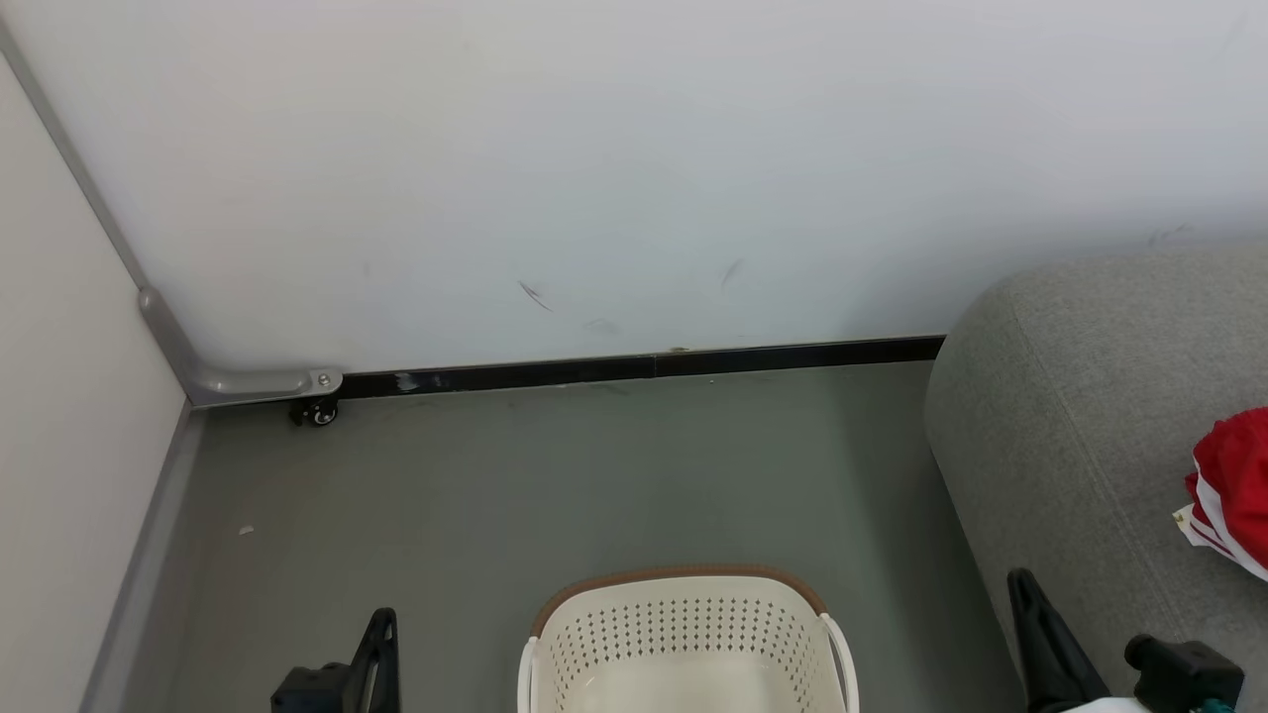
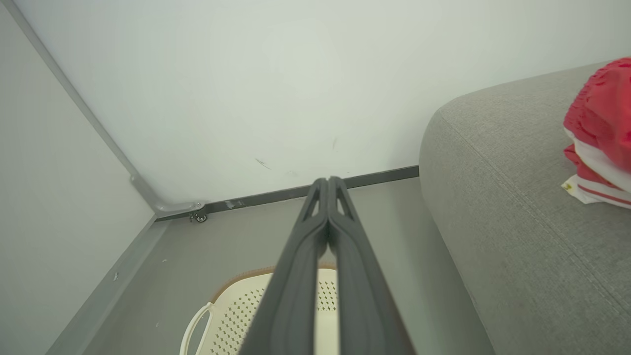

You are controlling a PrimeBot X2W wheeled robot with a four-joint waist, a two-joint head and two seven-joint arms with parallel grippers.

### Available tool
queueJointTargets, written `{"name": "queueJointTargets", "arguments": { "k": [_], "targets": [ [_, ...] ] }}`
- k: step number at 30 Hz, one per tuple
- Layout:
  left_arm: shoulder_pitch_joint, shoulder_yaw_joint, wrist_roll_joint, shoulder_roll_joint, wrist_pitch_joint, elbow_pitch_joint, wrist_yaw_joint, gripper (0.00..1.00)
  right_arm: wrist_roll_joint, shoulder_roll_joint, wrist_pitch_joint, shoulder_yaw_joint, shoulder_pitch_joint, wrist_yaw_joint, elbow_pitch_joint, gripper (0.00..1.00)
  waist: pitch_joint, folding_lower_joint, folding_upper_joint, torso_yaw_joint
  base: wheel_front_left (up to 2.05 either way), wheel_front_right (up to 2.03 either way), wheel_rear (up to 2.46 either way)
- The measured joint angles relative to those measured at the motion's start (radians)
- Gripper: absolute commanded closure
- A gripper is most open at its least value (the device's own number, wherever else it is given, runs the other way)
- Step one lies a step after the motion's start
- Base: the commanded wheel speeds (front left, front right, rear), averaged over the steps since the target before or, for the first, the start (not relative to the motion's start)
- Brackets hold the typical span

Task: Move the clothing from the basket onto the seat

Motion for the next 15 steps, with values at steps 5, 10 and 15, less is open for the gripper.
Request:
{"name": "queueJointTargets", "arguments": {
  "k": [5,10,15],
  "targets": [
    [0.000,0.024,-0.079,-0.010,0.018,-0.005,-0.021,1.00,0.077,0.000,0.031,-0.021,-0.030,0.000,0.019,1.00,0.003,0.0000,0.0000,0.000,0.00,0.00,0.00],
    [0.000,0.044,-0.177,-0.017,0.035,-0.014,-0.037,1.00,0.167,0.000,0.049,-0.024,-0.038,0.000,0.021,1.00,0.007,0.0003,0.0000,-0.001,0.00,0.00,0.00],
    [0.000,0.066,-0.242,-0.022,0.049,-0.022,-0.062,1.00,0.236,0.000,0.069,-0.031,-0.042,0.000,0.022,1.00,0.011,0.0024,0.0000,-0.003,0.00,0.00,0.00]
  ]
}}
